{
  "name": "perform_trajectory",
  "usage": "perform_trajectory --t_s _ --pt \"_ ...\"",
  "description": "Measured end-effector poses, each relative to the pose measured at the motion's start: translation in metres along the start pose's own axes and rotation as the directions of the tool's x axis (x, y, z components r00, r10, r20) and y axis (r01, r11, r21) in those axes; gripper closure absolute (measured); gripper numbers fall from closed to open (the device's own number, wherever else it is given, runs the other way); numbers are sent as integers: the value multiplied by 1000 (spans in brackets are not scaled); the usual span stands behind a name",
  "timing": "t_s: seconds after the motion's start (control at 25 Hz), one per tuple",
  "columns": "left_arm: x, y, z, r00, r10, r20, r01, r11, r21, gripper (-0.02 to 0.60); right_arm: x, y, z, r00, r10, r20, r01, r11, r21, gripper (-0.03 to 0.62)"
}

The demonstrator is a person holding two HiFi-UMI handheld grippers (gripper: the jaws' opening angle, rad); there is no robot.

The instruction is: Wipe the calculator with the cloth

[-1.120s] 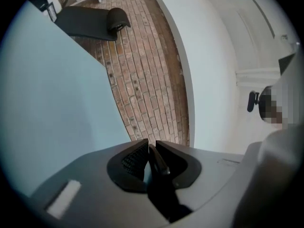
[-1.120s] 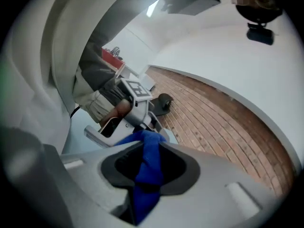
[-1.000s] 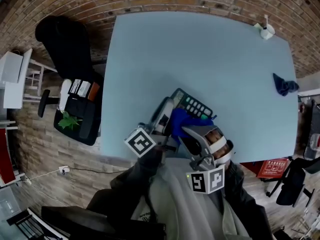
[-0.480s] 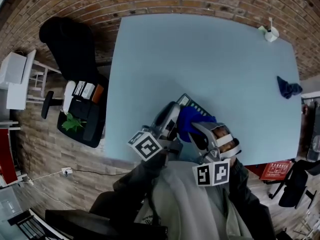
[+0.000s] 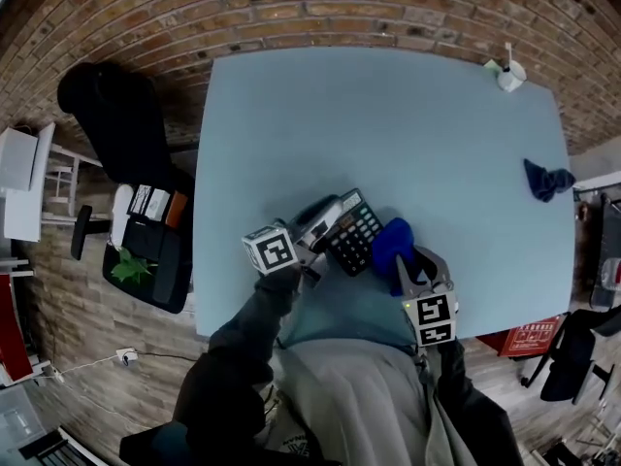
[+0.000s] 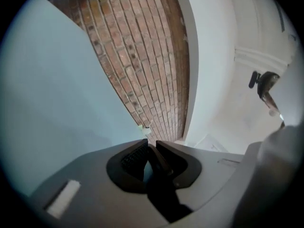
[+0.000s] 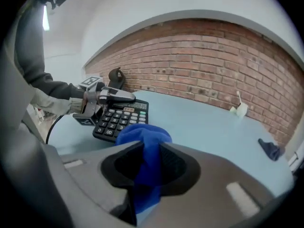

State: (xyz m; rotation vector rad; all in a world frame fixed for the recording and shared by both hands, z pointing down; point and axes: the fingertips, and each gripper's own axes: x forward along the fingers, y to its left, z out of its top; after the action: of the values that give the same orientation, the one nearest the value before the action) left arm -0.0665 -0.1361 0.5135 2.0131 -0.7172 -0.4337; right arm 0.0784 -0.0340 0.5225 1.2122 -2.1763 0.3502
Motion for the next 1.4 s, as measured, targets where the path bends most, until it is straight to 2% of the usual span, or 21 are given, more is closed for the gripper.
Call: perform_trajectory --t_s 0.16,0.24,0.32,0.36,0.44,0.52,0.56,0.68,0.76,0.84,0.88,0.96,1.08,1.16,1.24,1.4 --pt "35 3 -12 986 -15 -167 34 993 111 529 11 -9 -10 999 -45 -14 46 994 96 486" --pt "43 7 -15 979 -14 -202 41 991 127 529 14 -14 -11 998 -58 3 56 987 150 476" --pt "46 8 -13 980 -27 -199 50 992 114 525 12 -24 -5 994 -92 54 79 975 208 465" --pt "46 7 -11 981 -34 -189 55 993 106 525 8 -32 -3 989 -123 83 101 967 234 459" --pt "45 6 -5 986 -31 -165 49 993 107 434 -2 -51 -2 976 -185 116 148 951 270 442" --pt "43 5 3 990 -15 -139 34 990 139 324 -12 -67 -6 970 -219 107 183 944 275 414" --pt "40 4 8 992 -8 -124 27 987 159 307 -18 -73 -9 968 -229 98 194 941 276 410" --pt "23 3 31 999 14 -51 -4 979 205 291 -38 -90 -15 958 -265 108 215 916 338 408" --pt "6 -2 54 999 39 27 -43 976 213 285 -53 -100 -15 946 -288 149 197 875 443 408" --pt "-17 -11 73 992 41 116 -64 977 204 300 -63 -105 -14 937 -291 192 144 825 547 408" --pt "-29 -18 78 988 30 149 -60 977 203 363 -66 -104 -13 939 -275 207 110 809 577 408" --pt "-50 -35 78 981 5 192 -46 977 210 576 -67 -92 -9 952 -210 224 42 812 582 408" --pt "-72 -55 64 974 10 225 -55 979 197 583 -66 -63 7 962 -106 253 -46 847 529 430" --pt "-85 -63 52 970 25 243 -68 983 170 583 -66 -40 25 955 -43 294 -109 870 481 481" --pt "-97 -71 36 964 47 263 -87 986 142 583 -69 -16 43 946 37 323 -177 893 415 498" --pt "-107 -83 5 955 93 282 -135 982 134 583 -73 18 59 930 158 332 -262 917 300 554"
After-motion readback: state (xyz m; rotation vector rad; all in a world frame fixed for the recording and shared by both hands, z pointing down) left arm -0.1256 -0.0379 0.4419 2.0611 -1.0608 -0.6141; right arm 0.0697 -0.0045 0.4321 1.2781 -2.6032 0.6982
